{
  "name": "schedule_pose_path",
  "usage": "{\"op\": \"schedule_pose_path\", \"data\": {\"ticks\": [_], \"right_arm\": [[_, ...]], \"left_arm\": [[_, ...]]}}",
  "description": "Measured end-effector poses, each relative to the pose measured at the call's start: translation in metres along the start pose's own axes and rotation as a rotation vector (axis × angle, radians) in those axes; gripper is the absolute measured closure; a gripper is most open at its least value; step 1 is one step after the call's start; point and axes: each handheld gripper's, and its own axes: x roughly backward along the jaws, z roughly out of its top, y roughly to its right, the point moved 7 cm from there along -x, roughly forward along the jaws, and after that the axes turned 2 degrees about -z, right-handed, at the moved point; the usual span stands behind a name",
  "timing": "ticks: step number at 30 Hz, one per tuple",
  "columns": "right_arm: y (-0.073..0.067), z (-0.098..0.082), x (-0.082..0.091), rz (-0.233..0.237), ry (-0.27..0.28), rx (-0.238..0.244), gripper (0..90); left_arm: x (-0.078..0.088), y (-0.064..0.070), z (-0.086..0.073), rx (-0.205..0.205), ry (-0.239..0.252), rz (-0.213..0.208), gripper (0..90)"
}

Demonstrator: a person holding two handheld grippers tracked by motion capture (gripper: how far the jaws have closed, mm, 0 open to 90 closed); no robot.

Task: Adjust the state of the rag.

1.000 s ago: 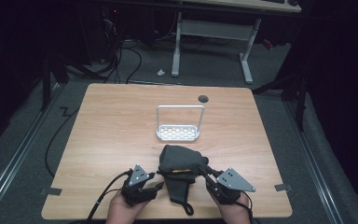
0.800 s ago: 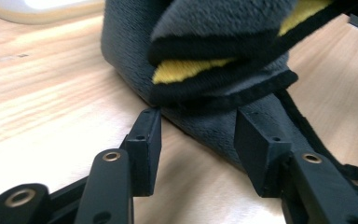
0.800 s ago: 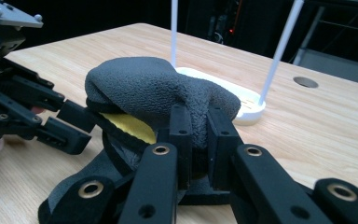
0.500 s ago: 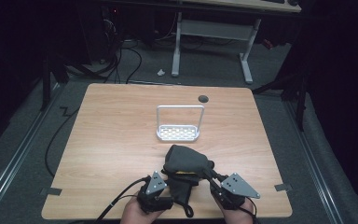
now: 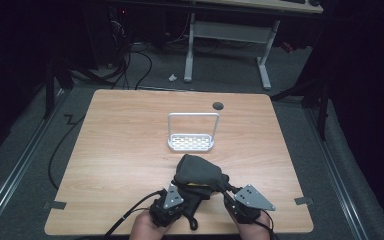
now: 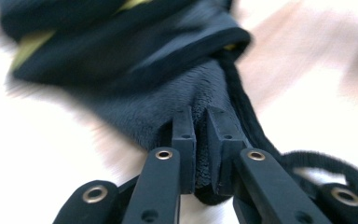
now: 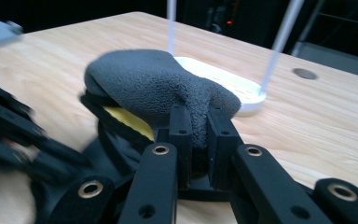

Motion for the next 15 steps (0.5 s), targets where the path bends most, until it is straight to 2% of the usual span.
{"op": "schedule_pose_path", "data": {"ticks": [1, 4, 5, 6, 7, 8, 9, 10, 11, 12, 13, 14, 15], "right_arm": [[0.007, -0.002, 0.001, -0.023, -0.005, 0.003, 83.2], [0.032, -0.011, 0.005, -0.081, -0.026, -0.034, 83.2], [0.032, -0.011, 0.005, -0.081, -0.026, -0.034, 83.2], [0.051, -0.019, 0.006, -0.130, -0.053, -0.041, 83.2], [0.057, -0.022, 0.005, -0.148, -0.066, -0.043, 83.1], [0.064, -0.026, 0.004, -0.162, -0.085, -0.044, 83.0], [0.064, -0.026, 0.004, -0.162, -0.085, -0.044, 83.0], [0.076, -0.035, -0.003, -0.173, -0.125, -0.054, 82.4], [0.079, -0.038, -0.008, -0.170, -0.147, -0.066, 82.0], [0.081, -0.042, -0.014, -0.162, -0.169, -0.070, 81.4], [0.081, -0.042, -0.014, -0.162, -0.169, -0.070, 81.4], [0.081, -0.045, -0.026, -0.159, -0.196, -0.069, 78.7], [0.081, -0.046, -0.032, -0.160, -0.204, -0.074, 74.4]], "left_arm": [[0.010, -0.015, -0.005, 0.030, 0.003, 0.023, 83.6], [0.026, -0.041, -0.015, 0.091, 0.000, 0.055, 84.3], [0.026, -0.041, -0.015, 0.091, 0.000, 0.055, 84.4], [0.032, -0.051, -0.018, 0.129, 0.007, 0.065, 84.5], [0.040, -0.066, -0.023, 0.170, 0.011, 0.087, 84.6], [0.044, -0.072, -0.026, 0.193, 0.013, 0.096, 84.7], [0.044, -0.072, -0.026, 0.193, 0.013, 0.096, 84.7], [0.050, -0.081, -0.032, 0.243, 0.024, 0.092, 84.7], [0.052, -0.083, -0.034, 0.264, 0.031, 0.088, 84.7], [0.052, -0.083, -0.034, 0.264, 0.031, 0.088, 84.7], [0.054, -0.084, -0.035, 0.278, 0.033, 0.083, 84.7], [0.057, -0.083, -0.038, 0.282, 0.036, 0.089, 84.6], [0.057, -0.083, -0.038, 0.282, 0.036, 0.089, 84.5]]}}
